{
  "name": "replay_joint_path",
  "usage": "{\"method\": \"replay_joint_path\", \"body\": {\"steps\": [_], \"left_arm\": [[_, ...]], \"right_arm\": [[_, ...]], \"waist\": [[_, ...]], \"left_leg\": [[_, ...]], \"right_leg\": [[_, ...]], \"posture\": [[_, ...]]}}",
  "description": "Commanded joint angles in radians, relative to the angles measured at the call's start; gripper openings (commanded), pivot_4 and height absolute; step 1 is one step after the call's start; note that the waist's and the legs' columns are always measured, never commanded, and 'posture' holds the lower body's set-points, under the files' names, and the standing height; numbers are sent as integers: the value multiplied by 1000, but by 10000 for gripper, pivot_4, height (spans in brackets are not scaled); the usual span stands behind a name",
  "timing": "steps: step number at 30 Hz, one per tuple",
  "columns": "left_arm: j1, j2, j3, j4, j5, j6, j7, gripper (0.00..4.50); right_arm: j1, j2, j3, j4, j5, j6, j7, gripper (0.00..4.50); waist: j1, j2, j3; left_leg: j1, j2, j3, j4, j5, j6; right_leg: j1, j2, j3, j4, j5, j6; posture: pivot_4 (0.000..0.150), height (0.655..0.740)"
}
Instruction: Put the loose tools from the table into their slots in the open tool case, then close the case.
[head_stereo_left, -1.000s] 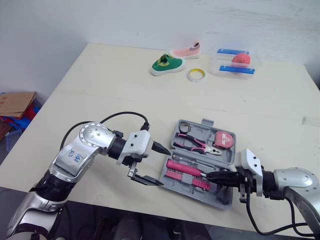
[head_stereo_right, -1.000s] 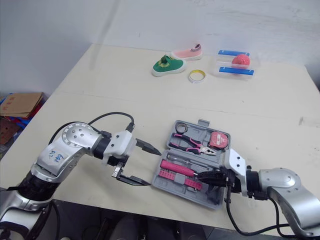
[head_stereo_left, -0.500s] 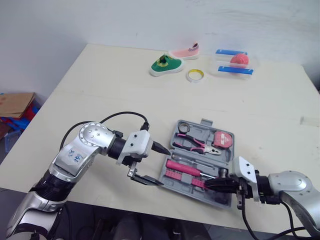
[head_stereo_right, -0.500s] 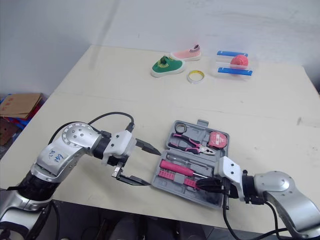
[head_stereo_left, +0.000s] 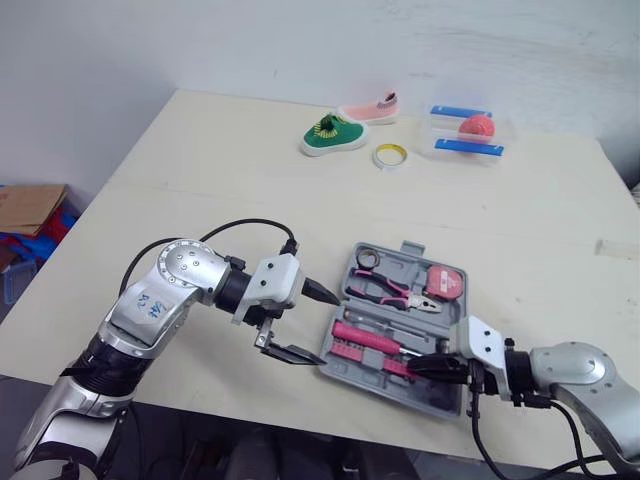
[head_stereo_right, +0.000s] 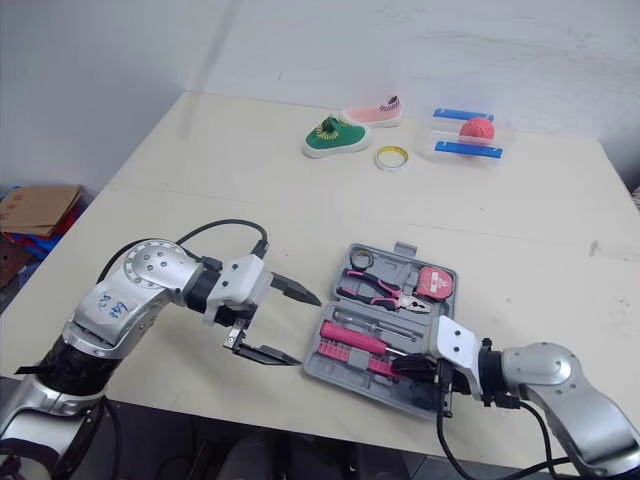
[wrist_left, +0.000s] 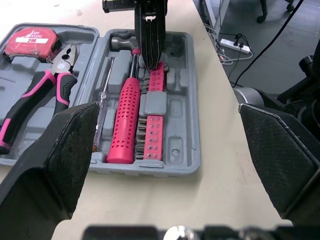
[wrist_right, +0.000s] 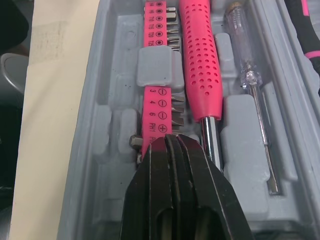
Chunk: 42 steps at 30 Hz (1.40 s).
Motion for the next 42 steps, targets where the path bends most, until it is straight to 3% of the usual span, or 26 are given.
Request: {"method": "replay_joint_path", "body": {"steps": [1,5,11,12,14,16,20,21,22,26,32,35,38,42], "left_arm": [[-11,-5,19,-1,4,-6,6,45000],[61,-5,126,-7,-57,104,118,45000],[320,-44,482,-151,-210,334,402,45000],[439,-79,642,-207,-241,385,482,45000],[576,-123,819,-284,-292,444,588,45000],[679,-169,959,-334,-359,478,658,45000],[981,-318,1228,-398,-343,414,756,45000],[1030,-359,1282,-394,-367,403,779,45000],[1073,-389,1312,-393,-373,380,788,45000],[1123,-403,1305,-380,-380,342,815,45000],[954,-207,1170,-236,-353,398,864,45000],[901,-145,1122,-173,-328,405,877,45000],[836,-79,1029,-77,-274,408,874,45000],[717,-29,904,81,-205,411,880,45000]], "right_arm": [[32,13,-11,-26,30,16,0,337],[1,32,-112,-103,91,9,-44,337],[-111,-2,-262,-214,329,192,-97,337],[-168,-32,-296,-230,460,260,-109,5081],[-229,-70,-341,-246,619,345,-123,9450],[-277,-90,-348,-243,701,388,-142,19957],[-354,-97,-281,-197,669,384,-101,40403],[-374,-90,-258,-182,654,378,-89,44482],[-394,-84,-239,-170,645,374,-78,44482],[-442,-66,-190,-143,617,363,-48,44482],[-455,-54,-161,-163,585,358,-40,44482],[-441,-52,-166,-187,587,361,-48,44482],[-423,-51,-175,-216,595,367,-72,44482],[-397,-56,-202,-262,611,376,-118,44482]], "waist": [[-1,1,1],[-3,7,4],[-4,13,9],[-5,14,10],[-21,18,12],[-17,15,13],[-3,14,12],[-3,14,12],[-3,14,12],[14,14,13],[22,14,12],[11,15,12],[-5,15,12],[-3,16,13]], "left_leg": [[0,0,0,0,0,0],[-1,0,0,0,0,0],[-1,0,-1,0,1,-2],[-1,1,-2,-1,1,-2],[-1,1,1,-2,0,-1],[-1,1,-2,-2,0,-1],[-2,0,-3,-2,-1,-1],[-2,0,-2,-2,-2,0],[-2,0,-2,-2,-3,1],[-4,0,-2,-3,-3,0],[-4,0,-1,-5,-4,-1],[-4,1,0,-6,-3,2],[-4,2,1,-8,-6,1],[-5,2,0,-9,-6,0]], "right_leg": [[0,0,0,0,0,0],[-1,0,0,0,0,0],[-3,0,0,3,0,0],[-3,0,-1,2,0,0],[-3,-3,1,3,0,0],[-3,-3,-2,2,0,0],[-2,-3,-4,-2,-1,-2],[-1,-4,-4,-4,-1,-1],[-1,-4,-4,-7,-1,-2],[0,-5,-4,-17,-8,-19],[0,-5,-5,-17,-6,-21],[-1,-6,-5,-17,-4,-19],[-2,-6,-6,-16,2,-7],[-4,-5,-7,-16,2,-8]], "posture": [[1500,7304],[1500,7304],[1500,7304],[1500,7304],[1500,7304],[1500,7304],[1500,7304],[1500,7304],[1500,7304],[1500,7304],[1500,7304],[1500,7304],[1500,7304],[1500,7304]]}}
